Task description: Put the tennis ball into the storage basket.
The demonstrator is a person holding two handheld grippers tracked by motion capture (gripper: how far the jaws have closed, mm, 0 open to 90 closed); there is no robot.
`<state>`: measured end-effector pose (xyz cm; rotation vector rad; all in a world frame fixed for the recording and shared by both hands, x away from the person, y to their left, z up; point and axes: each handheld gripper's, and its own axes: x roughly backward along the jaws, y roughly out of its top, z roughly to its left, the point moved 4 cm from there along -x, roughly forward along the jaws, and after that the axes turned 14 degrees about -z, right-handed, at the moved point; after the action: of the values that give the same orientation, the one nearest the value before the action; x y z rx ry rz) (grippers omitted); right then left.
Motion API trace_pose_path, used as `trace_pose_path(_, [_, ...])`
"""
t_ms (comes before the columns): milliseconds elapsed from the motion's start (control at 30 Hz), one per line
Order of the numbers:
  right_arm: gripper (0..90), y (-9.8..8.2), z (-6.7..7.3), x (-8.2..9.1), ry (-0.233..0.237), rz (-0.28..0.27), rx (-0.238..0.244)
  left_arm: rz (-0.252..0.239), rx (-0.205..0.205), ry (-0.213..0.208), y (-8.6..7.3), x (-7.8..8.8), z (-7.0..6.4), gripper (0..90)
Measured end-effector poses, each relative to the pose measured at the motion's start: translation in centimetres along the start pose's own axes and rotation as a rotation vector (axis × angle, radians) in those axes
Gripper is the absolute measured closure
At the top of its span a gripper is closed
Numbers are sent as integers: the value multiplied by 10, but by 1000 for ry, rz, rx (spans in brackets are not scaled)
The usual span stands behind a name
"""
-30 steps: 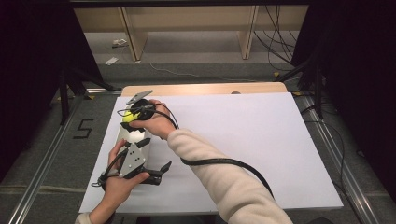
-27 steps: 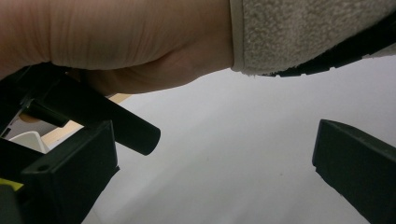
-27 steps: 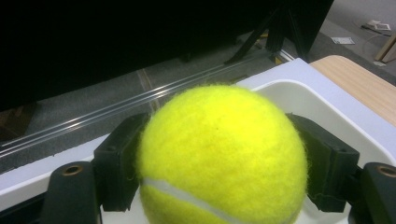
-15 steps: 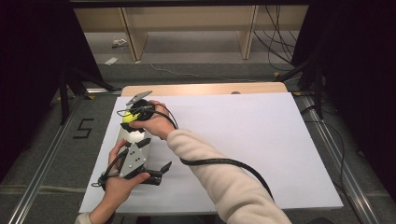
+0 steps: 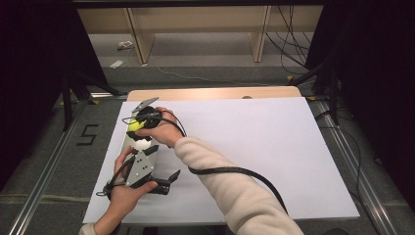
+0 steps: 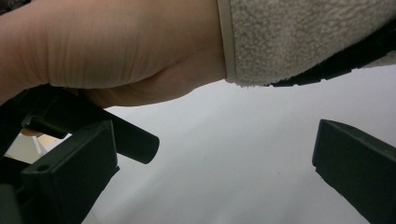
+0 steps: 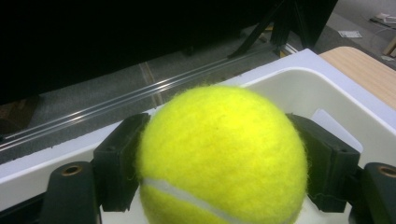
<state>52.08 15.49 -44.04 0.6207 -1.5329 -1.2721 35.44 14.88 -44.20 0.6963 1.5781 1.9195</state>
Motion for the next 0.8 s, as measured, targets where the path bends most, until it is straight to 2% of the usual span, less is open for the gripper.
trace_pose_path(800, [255, -10, 3, -2, 10, 7, 13, 1, 0, 3, 0, 0, 1, 0])
